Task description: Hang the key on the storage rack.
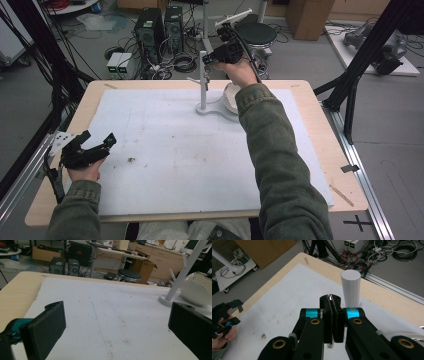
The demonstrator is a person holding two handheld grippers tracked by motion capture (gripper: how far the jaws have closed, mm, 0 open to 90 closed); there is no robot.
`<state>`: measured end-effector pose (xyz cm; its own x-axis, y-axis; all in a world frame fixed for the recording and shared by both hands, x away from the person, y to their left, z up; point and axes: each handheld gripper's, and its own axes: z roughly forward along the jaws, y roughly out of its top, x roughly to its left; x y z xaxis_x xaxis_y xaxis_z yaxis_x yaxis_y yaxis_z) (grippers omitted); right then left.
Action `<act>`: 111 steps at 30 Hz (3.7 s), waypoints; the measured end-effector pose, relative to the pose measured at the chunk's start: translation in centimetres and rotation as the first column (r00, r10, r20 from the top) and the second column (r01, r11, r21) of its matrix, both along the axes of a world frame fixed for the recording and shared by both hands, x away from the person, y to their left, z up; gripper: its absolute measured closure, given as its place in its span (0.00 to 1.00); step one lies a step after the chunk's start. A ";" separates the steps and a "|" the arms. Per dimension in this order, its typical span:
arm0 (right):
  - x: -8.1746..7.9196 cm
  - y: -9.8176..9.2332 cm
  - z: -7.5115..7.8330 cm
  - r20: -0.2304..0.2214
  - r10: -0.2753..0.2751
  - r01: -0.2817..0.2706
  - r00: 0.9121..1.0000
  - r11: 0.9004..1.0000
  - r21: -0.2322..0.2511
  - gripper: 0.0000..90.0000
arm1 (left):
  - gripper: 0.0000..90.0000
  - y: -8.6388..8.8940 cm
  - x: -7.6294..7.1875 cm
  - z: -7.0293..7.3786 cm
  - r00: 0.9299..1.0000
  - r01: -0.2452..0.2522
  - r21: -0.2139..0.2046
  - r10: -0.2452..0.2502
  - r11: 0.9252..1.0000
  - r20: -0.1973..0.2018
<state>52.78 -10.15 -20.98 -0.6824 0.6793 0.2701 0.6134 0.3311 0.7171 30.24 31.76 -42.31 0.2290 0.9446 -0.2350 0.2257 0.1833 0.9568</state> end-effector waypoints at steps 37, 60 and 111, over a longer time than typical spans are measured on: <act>-0.2 1.4 -0.7 0.090 0.050 -0.049 0.995 0.999 -0.020 0.49 | 0.02 0.1 -0.2 0.1 1.000 0.008 -0.003 -0.008 1.000 0.007; -3.5 -1.6 0.0 0.141 -0.045 0.055 0.989 0.996 -0.066 0.01 | 0.02 0.1 -0.3 0.1 1.000 0.002 0.008 -0.002 1.000 0.000; -7.6 -6.9 -6.0 0.099 -0.102 0.111 0.990 0.990 -0.083 0.01 | 0.02 0.4 -0.9 0.0 1.000 0.005 0.009 -0.005 1.000 -0.016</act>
<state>45.16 -17.02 -26.97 -0.6243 0.7677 0.1444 0.5799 0.3316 0.7441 29.35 32.13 -42.30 0.2299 0.9456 -0.2300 0.2421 0.1733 0.9546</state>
